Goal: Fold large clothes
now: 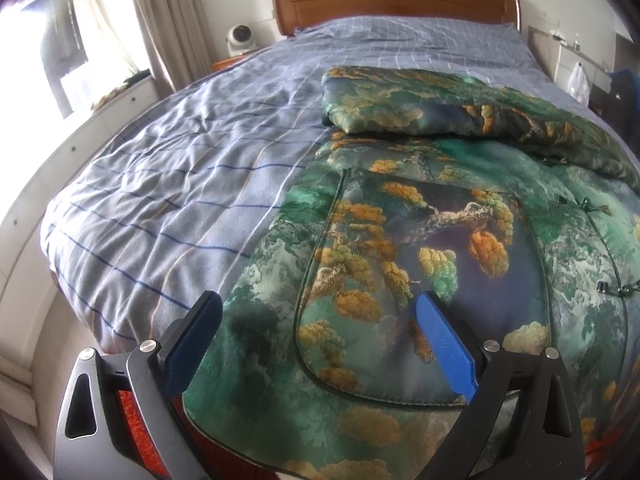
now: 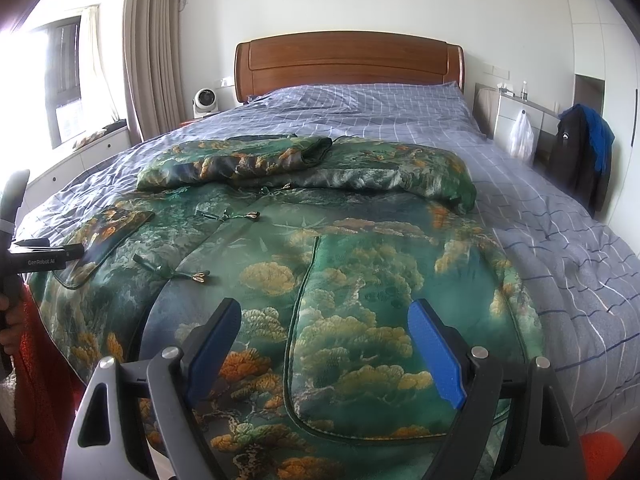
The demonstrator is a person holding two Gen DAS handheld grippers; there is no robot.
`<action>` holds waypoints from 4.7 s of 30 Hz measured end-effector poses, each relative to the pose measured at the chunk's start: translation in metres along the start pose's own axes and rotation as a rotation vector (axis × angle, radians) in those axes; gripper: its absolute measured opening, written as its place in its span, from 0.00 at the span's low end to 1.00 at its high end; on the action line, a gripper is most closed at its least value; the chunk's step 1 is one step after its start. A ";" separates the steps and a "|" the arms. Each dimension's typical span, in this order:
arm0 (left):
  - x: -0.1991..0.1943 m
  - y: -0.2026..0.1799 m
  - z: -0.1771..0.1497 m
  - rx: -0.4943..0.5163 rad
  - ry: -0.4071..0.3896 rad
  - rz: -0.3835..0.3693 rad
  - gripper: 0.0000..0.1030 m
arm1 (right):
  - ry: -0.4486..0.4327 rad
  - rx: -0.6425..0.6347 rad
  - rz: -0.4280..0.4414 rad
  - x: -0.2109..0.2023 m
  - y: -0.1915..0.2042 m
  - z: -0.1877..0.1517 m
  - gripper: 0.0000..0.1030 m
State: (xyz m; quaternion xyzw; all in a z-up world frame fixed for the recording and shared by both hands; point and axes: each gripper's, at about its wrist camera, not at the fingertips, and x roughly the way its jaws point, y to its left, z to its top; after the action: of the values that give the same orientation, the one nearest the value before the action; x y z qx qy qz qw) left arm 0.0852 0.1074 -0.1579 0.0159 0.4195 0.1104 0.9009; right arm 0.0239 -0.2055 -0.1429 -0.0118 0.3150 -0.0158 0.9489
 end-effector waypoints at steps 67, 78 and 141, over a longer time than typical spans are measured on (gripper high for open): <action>0.031 0.049 0.278 -0.229 0.067 -0.693 0.02 | 0.252 0.610 0.644 0.081 -0.211 0.201 0.15; 0.189 0.027 0.345 -0.449 0.198 -0.450 0.66 | 0.274 0.930 0.480 0.276 -0.269 0.210 0.71; 0.085 -0.061 0.053 0.050 0.037 -0.236 0.93 | 0.106 0.336 -0.060 0.087 -0.146 0.034 0.80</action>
State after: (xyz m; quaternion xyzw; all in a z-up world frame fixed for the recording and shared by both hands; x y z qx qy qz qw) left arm 0.1898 0.0697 -0.1948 -0.0132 0.4377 -0.0068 0.8990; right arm 0.1104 -0.3547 -0.1628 0.1384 0.3571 -0.0972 0.9186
